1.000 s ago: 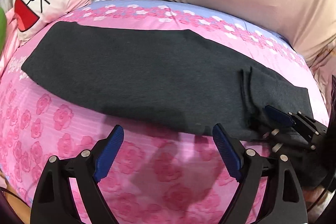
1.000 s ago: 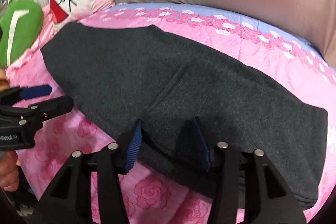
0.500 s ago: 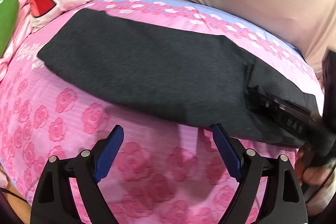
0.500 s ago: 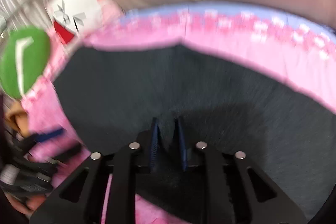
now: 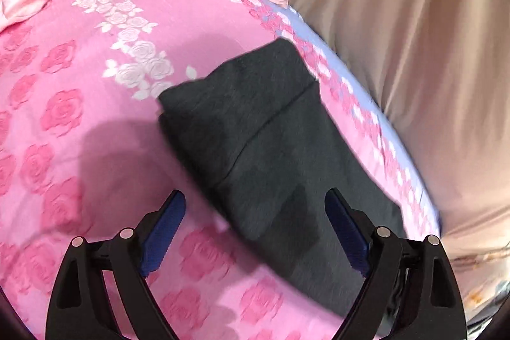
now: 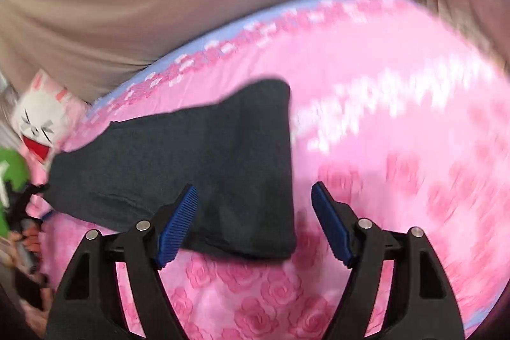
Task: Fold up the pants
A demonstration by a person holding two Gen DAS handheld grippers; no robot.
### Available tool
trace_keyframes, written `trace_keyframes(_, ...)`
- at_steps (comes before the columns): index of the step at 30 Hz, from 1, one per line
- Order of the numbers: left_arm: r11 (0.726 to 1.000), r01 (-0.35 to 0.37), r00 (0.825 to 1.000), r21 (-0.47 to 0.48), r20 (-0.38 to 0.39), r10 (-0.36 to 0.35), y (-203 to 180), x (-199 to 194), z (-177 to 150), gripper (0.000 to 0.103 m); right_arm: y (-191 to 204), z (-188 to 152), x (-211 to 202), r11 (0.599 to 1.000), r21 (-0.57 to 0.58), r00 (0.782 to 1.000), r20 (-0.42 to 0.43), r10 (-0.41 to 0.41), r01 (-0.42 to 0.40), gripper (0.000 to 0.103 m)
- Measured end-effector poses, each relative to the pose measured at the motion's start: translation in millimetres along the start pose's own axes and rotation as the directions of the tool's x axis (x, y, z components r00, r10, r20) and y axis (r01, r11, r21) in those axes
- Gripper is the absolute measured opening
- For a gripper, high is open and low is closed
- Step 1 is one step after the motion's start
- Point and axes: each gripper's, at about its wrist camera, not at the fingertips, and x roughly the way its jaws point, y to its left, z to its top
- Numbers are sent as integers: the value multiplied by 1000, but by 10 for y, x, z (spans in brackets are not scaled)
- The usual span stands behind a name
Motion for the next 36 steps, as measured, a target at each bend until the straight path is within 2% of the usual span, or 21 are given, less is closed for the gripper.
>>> trace_keyframes(2, 999, 36, 999, -25, 9, -36, -9, 64, 37, 91, 10, -39, 59, 999, 14, 999, -7, 35, -35, 74)
trace_keyframes(4, 992, 116, 993, -51, 1, -116, -4, 128, 89, 91, 51, -18, 91, 998, 5, 998, -5, 57, -57, 73)
trace_keyframes(5, 989, 139, 990, -51, 4, -138, 3, 151, 119, 90, 30, -16, 119, 999, 20, 999, -2, 37, -37, 56)
trace_keyframes(6, 988, 152, 988, -42, 12, -151, -8, 172, 133, 75, 38, -14, 166, 999, 34, 999, -11, 34, -33, 44)
trace_keyframes(7, 988, 150, 989, -39, 3, -150, -36, 217, 146, 57, 15, -1, 220, 996, 64, 998, -20, 59, -57, 21)
trace_keyframes(8, 990, 136, 990, -40, -27, -137, -45, 291, 156, 13, -24, 18, 226, 991, 98, 996, -15, 90, -89, 15)
trace_keyframes(9, 988, 143, 987, -52, -61, -146, -41, 355, 154, 12, -10, 58, 234, 991, 93, 995, -10, 98, -96, 14)
trace_keyframes(12, 991, 132, 990, -14, -37, -133, -154, 214, 165, 11, 6, 145, 37, 994, 51, 995, 28, 93, -94, 13)
trace_keyframes(16, 985, 170, 985, 24, -38, -169, -373, -50, 116, 11, -142, 307, -297, 998, -10, 997, 44, 68, -68, 11)
trace_keyframes(19, 980, 195, 978, 42, -80, -191, -480, -233, -118, 11, -317, 299, -530, 999, -47, 999, 49, -5, 7, 11)
trace_keyframes(21, 977, 209, 971, 34, -123, -203, -443, -307, -315, 11, -526, 243, -684, 999, -28, 998, 52, -37, 38, 11)
trace_keyframes(22, 978, 205, 970, 48, -142, -196, -456, -318, -415, 11, -610, 214, -726, 998, -25, 997, 48, -53, 54, 11)
trace_keyframes(24, 982, 145, 977, 124, -172, -123, -529, -304, -657, 11, -750, 111, -741, 990, -74, 993, 2, -120, 119, 13)
trace_keyframes(25, 980, 102, 984, 170, -161, -74, -556, -299, -744, 12, -780, 43, -749, 975, -104, 980, 9, -198, 198, 18)
trace_keyframes(27, 976, 49, 991, 212, -130, -21, -588, -274, -823, 13, -720, -9, -890, 955, -117, 960, 104, -260, 272, 19)
trace_keyframes(28, 979, 45, 992, 200, -122, -21, -592, -269, -825, 13, -641, -8, -954, 957, -123, 960, 138, -245, 262, 20)
trace_keyframes(30, 984, 52, 991, 171, -128, -30, -583, -248, -799, 14, -272, -19, -1058, 972, -190, 976, 190, -103, 140, 27)
trace_keyframes(31, 985, 56, 991, 160, -129, -35, -584, -230, -778, 15, -57, -41, -996, 968, -242, 986, 166, -30, 70, 38)
trace_keyframes(32, 986, 55, 991, 158, -131, -35, -587, -210, -759, 15, 149, -83, -892, 955, -296, 992, 126, 23, 15, 43)
trace_keyframes(35, 988, 60, 989, 145, -141, -40, -549, -198, -764, 21, 790, -311, -411, 886, -452, 995, -19, 102, -99, 43)
trace_keyframes(36, 989, 68, 988, 129, -150, -48, -525, -179, -761, 28, 961, -386, -228, 864, -487, 992, -62, 106, -123, 43)
